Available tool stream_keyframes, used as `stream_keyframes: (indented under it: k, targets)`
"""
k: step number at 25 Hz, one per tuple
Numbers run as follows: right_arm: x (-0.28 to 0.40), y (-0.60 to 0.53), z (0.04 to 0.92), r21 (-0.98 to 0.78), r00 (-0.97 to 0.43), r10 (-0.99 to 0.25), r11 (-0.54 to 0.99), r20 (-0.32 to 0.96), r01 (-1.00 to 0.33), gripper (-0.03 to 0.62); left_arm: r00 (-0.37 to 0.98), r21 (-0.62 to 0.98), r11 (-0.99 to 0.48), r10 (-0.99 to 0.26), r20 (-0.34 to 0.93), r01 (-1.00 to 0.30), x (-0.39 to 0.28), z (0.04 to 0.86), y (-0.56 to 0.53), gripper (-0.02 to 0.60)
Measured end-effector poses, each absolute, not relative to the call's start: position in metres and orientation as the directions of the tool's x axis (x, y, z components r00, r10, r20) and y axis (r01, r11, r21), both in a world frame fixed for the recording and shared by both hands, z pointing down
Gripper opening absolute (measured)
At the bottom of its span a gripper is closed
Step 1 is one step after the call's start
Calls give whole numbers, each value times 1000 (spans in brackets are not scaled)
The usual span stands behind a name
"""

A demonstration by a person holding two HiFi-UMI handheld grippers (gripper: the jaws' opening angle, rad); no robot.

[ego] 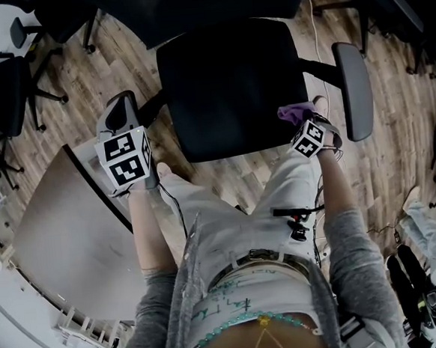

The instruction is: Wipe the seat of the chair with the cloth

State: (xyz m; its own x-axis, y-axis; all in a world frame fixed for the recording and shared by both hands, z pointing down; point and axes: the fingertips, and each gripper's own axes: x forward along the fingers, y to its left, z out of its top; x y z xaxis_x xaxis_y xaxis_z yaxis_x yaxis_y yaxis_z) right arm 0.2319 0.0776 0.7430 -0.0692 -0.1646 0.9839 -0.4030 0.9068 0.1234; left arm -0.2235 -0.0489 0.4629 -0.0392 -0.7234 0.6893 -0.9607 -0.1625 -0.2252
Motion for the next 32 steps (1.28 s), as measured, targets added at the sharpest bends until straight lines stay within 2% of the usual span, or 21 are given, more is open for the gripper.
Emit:
stream_keyframes:
  k: [7, 11, 15, 21, 26, 32]
  targets:
    - [229, 78, 736, 149, -65, -196, 889, 978, -433, 48, -35, -222, -164, -726, 687, -961, -224, 463, -48, 8]
    - [202, 82, 715, 143, -189, -230, 911, 955, -388, 48, -36, -221, -162, -726, 687, -962, -223, 463, -46, 8]
    - [130, 97, 681, 147, -372, -211, 970, 904, -192, 48, -38, -231, -166, -729, 683, -959, -223, 463, -48, 8]
    - [5, 135, 652, 158, -568, -79, 983, 819, 92, 48, -38, -229, -166, -728, 684, -959, -224, 463, -48, 8]
    - [-65, 170, 654, 150, -604, 41, 953, 796, 262, 48, -37, -228, -166, -729, 684, -959, -224, 462, -48, 8]
    - [-114, 200, 674, 146, -578, 130, 902, 806, 406, 48, -36, -227, -166, -728, 684, -960, -223, 461, -49, 8]
